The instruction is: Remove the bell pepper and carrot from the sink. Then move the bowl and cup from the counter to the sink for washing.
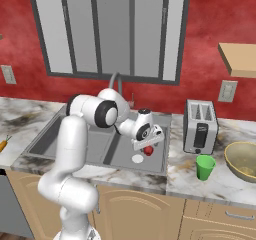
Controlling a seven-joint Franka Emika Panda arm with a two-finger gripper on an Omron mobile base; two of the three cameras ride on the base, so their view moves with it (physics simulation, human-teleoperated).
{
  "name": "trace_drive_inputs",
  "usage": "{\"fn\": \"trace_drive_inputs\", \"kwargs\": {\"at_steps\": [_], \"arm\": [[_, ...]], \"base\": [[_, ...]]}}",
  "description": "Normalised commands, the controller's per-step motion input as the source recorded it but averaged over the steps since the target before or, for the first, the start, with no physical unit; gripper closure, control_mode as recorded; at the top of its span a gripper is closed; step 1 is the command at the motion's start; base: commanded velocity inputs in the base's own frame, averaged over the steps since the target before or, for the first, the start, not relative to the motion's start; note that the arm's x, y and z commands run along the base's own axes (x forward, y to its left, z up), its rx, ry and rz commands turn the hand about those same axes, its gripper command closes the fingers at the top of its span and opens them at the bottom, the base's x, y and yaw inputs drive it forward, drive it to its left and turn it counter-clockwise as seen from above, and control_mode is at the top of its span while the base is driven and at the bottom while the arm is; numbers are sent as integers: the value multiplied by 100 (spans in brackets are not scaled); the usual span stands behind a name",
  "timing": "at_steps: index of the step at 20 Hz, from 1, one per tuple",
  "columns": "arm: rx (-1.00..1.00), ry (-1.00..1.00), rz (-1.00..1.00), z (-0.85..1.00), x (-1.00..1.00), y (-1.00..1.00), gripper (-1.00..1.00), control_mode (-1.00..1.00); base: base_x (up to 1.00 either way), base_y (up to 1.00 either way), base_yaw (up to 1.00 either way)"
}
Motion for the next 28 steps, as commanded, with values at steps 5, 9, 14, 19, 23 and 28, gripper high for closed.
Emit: {"fn": "trace_drive_inputs", "kwargs": {"at_steps": [5,9,14,19,23,28], "arm": [[0,9,0,-14,0,0,-100,-100],[0,11,0,-19,0,0,-100,-100],[0,7,0,-19,0,0,-100,-100],[0,8,0,-17,0,0,-100,-100],[0,7,0,-14,-6,0,100,-100],[0,6,0,-7,-17,-4,100,-100]], "base": [[0,0,0],[0,0,0],[0,0,0],[0,0,0],[0,0,0],[0,0,0]]}}
